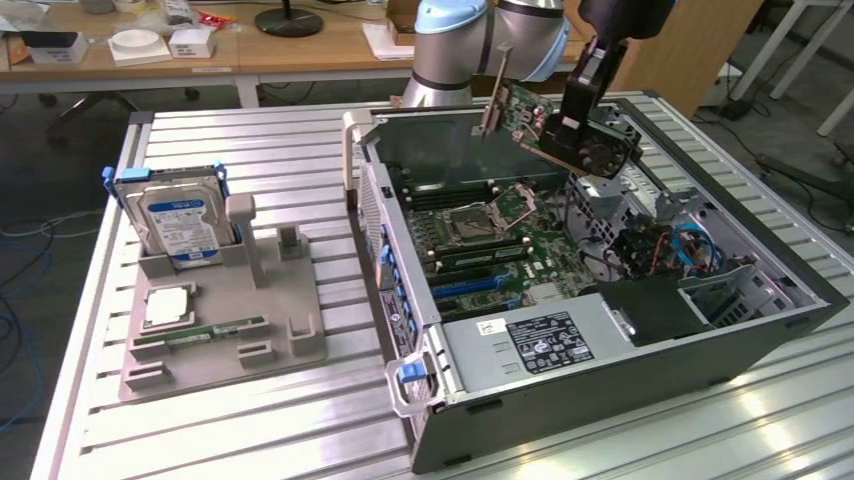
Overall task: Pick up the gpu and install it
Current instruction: 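Insert the gpu into the slot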
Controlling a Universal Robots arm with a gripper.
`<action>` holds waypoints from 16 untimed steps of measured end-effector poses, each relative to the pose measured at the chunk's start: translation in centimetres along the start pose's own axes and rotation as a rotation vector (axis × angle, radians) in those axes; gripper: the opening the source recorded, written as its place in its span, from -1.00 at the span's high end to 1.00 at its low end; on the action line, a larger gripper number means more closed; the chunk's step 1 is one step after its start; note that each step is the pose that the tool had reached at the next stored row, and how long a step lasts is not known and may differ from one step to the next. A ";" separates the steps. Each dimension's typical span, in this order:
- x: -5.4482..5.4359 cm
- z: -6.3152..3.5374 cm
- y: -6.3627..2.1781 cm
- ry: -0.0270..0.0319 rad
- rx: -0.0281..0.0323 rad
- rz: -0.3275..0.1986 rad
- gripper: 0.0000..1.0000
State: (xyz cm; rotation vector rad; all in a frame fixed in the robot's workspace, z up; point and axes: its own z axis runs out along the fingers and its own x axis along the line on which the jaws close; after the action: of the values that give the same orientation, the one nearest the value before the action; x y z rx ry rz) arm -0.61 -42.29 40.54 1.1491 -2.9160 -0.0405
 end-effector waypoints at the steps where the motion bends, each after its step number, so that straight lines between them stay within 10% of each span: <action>1: 0.0 0.00 0.00 0.0001 -0.0001 -0.007 0.47; 16: 0.0 0.00 -0.03 0.0025 -0.0010 -0.115 0.47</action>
State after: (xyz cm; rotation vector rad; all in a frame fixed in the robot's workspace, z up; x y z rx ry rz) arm -0.61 -42.33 40.54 1.3138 -2.8443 -0.0410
